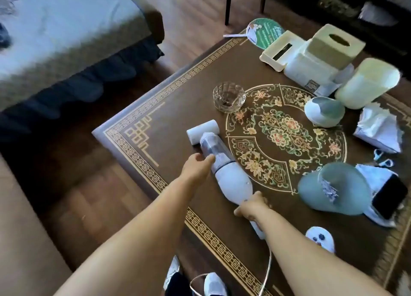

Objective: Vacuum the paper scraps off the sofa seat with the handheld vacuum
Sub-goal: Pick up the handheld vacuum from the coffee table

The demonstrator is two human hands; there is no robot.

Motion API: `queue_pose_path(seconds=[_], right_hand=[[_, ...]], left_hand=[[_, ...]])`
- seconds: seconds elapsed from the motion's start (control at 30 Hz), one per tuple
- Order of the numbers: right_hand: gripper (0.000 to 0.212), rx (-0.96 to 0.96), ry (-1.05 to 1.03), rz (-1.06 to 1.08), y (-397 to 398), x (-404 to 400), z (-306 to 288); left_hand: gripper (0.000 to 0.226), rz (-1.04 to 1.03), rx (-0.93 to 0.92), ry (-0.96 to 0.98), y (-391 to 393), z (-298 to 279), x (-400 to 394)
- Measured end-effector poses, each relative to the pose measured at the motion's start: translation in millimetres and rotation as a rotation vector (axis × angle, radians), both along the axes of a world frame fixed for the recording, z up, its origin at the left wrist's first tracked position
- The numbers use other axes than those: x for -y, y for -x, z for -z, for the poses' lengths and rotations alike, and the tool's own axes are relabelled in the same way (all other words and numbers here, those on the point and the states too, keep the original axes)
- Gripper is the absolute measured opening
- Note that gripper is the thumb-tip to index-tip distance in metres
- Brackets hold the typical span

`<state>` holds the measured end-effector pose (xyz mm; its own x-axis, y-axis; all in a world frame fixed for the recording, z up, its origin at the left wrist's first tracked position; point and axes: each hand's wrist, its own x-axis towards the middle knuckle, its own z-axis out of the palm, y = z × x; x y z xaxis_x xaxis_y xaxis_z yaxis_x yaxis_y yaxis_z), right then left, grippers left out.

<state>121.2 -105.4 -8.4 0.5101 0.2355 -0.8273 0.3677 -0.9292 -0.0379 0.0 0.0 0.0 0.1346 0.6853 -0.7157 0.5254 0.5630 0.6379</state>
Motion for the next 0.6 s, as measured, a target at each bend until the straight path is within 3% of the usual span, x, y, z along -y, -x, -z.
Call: queue_pose_path(seconds=[0.3, 0.6], right_hand=[[0.056, -0.011, -0.052, 0.058, -6, -1, 22], [0.038, -0.059, -0.241, 0.166, 13, -9, -23]], left_hand=[[0.064, 0.011, 0.07, 0.139, -20, 31, -7], [0.056, -0.066, 0.099, 0.107, -13, -16, 2]])
